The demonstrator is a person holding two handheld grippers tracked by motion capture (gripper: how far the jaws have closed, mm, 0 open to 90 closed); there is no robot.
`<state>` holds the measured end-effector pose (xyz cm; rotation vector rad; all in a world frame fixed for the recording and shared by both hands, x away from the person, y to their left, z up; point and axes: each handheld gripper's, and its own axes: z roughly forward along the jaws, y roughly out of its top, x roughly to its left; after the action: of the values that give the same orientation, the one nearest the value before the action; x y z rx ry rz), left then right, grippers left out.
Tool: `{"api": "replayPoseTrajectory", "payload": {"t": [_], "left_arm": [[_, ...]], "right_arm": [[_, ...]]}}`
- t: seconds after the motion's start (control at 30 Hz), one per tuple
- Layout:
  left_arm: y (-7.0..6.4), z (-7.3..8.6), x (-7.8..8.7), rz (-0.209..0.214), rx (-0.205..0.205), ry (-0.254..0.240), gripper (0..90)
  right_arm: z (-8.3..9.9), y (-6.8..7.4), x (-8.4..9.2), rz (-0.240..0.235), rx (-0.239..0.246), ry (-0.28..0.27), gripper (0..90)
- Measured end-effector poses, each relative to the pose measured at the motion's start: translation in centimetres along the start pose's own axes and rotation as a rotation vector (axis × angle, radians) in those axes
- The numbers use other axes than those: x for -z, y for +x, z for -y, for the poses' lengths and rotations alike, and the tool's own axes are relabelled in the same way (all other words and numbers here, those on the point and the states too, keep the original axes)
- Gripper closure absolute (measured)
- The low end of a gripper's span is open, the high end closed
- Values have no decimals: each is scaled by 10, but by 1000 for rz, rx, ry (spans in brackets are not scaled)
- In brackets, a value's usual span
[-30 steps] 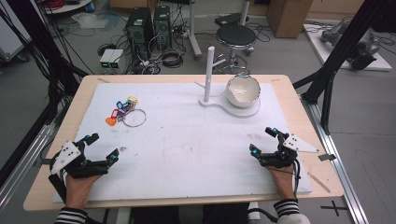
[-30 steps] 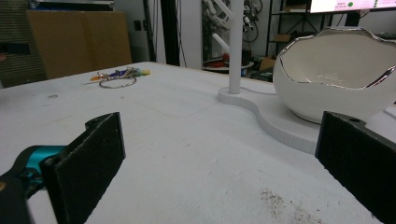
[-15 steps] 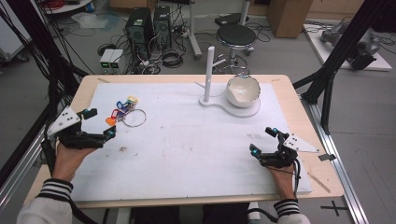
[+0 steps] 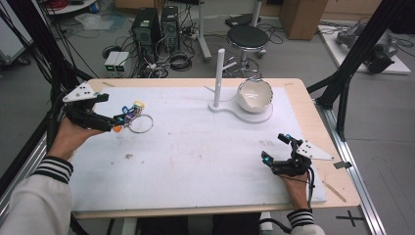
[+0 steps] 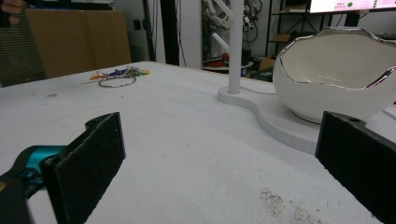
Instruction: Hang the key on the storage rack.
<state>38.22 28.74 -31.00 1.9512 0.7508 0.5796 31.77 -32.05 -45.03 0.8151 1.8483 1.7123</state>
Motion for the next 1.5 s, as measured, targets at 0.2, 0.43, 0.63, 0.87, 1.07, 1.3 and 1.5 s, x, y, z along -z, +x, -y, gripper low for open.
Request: {"api": "replayPoseTrajectory", "payload": {"t": [0.2,0.43,0.63,0.87,1.07,1.3,1.5], "left_arm": [[3,-16,-22,27,-36,86,17],[-1,-29,-64,72,-119,261,17],[-4,-30,-84,105,-152,349,17],[0,-17,-105,107,-135,493,17],[-1,-21,-113,109,-145,551,17],[-3,-25,-130,138,-161,637,90],[-2,-18,-140,137,-172,694,92]], "right_arm": [[0,0,0,-2,-7,-2,10],[0,0,0,-1,-7,-2,10],[0,0,0,-1,-6,-2,10],[0,0,0,1,1,-1,10],[0,-1,0,3,-6,-3,10],[0,-1,0,1,-2,-5,10],[0,0,0,1,-3,-2,10]]}}
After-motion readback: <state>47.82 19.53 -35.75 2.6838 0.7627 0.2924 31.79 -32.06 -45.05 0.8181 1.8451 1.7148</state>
